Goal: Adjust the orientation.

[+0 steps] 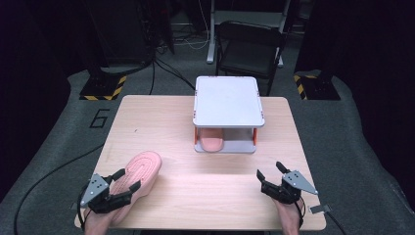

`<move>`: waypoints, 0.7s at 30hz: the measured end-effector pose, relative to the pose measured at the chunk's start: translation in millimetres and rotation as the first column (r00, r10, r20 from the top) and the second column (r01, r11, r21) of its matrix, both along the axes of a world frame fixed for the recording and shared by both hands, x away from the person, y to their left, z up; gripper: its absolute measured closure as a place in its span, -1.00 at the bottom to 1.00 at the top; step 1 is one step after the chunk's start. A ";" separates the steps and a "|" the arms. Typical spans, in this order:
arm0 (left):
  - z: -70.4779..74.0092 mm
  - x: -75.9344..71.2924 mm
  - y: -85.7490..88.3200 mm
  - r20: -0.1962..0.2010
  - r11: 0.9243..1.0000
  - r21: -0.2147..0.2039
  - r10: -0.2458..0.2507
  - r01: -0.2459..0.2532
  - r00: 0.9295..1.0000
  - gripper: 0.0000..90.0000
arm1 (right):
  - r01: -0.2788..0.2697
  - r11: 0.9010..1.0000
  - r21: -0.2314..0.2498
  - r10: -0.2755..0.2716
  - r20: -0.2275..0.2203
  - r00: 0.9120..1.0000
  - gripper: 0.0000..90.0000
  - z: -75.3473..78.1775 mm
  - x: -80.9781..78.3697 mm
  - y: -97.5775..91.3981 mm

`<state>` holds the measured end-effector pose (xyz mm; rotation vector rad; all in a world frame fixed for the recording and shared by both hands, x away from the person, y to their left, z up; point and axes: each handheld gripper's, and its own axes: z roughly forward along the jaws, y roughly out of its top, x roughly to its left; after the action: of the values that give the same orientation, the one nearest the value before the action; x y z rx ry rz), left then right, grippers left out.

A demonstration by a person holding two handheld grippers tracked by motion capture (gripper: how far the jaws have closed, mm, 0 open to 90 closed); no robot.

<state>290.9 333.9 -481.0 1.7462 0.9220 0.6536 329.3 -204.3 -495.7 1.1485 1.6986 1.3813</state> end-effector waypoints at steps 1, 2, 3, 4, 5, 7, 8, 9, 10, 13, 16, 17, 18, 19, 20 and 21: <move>-2.8 -1.9 -3.5 0.001 0.999 0.052 0.006 -0.006 1.000 -0.49 | -0.003 1.000 -0.004 0.003 0.000 1.000 -0.59 0.3 -0.8 -0.7; -2.8 -1.9 -3.5 0.001 0.999 0.052 0.006 -0.006 1.000 -0.49 | -0.002 1.000 -0.002 0.002 0.001 1.000 -0.58 0.6 -1.2 -0.7; -5.6 -3.4 -5.9 -0.008 0.994 0.109 0.008 -0.007 1.000 -0.49 | -0.001 1.000 -0.004 0.001 0.003 1.000 -0.58 0.5 -1.3 -1.2; -9.9 -4.5 -7.7 0.013 0.983 0.184 0.018 -0.020 1.000 -0.49 | 0.003 1.000 0.000 -0.003 -0.001 1.000 -0.57 0.1 -1.4 -1.5; -10.0 -4.0 -6.5 0.010 0.980 0.199 0.021 -0.022 1.000 -0.48 | 0.002 1.000 -0.003 -0.002 0.001 1.000 -0.57 -0.6 -0.9 -2.2; -10.5 -2.0 -1.7 0.001 0.981 0.191 0.038 -0.037 0.999 -0.40 | 0.005 1.000 -0.003 -0.005 0.000 1.000 -0.57 -0.9 -0.6 -3.0; -10.4 0.0 2.7 -0.003 0.981 0.188 0.036 -0.035 0.999 -0.36 | 0.005 1.000 -0.002 -0.005 0.002 1.000 -0.57 -1.0 -0.5 -3.3; -10.5 1.6 6.2 -0.017 0.987 0.158 0.040 -0.037 0.999 -0.35 | 0.006 1.000 0.002 -0.006 0.001 1.000 -0.57 -0.9 -0.6 -3.2; -9.9 3.9 10.6 -0.019 0.988 0.148 0.041 -0.037 0.999 -0.35 | 0.008 1.000 0.002 -0.008 0.000 1.000 -0.56 -0.9 -0.6 -3.2; -9.2 9.4 20.5 -0.024 0.991 0.124 0.060 -0.056 0.998 -0.25 | 0.011 1.000 -0.005 -0.011 -0.006 1.000 -0.56 -1.5 -0.7 -3.1; -4.7 14.2 28.5 -0.010 0.992 0.109 0.065 -0.063 0.998 -0.24 | 0.005 1.000 -0.018 -0.005 -0.006 1.000 -0.55 -2.1 -0.8 -1.7; -4.7 14.2 28.5 -0.010 0.992 0.109 0.065 -0.063 0.998 -0.21 | 0.005 1.000 -0.021 -0.005 -0.005 1.000 -0.55 -2.3 -0.6 -1.4; -1.7 17.7 33.2 -0.013 0.992 0.105 0.067 -0.065 0.998 -0.20 | 0.005 1.000 -0.018 -0.005 -0.007 1.000 -0.55 -2.5 -0.4 -0.9; 0.7 19.4 36.7 -0.013 0.992 0.111 0.069 -0.067 0.998 -0.19 | 0.005 1.000 -0.013 -0.005 -0.007 1.000 -0.55 -3.0 -0.1 -0.7; 2.5 20.9 39.8 -0.009 0.991 0.110 0.076 -0.075 0.997 -0.18 | 0.002 1.000 -0.006 -0.002 -0.006 1.000 -0.55 -3.3 0.2 -0.5; 3.9 22.6 42.5 -0.011 0.991 0.104 0.085 -0.084 0.996 -0.17 | 0.002 1.000 -0.004 -0.002 -0.009 1.000 -0.55 -3.5 0.2 -0.8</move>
<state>313.5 376.4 -477.1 1.8134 0.9923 0.7558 329.5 -205.1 -499.2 1.1547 1.7057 1.3728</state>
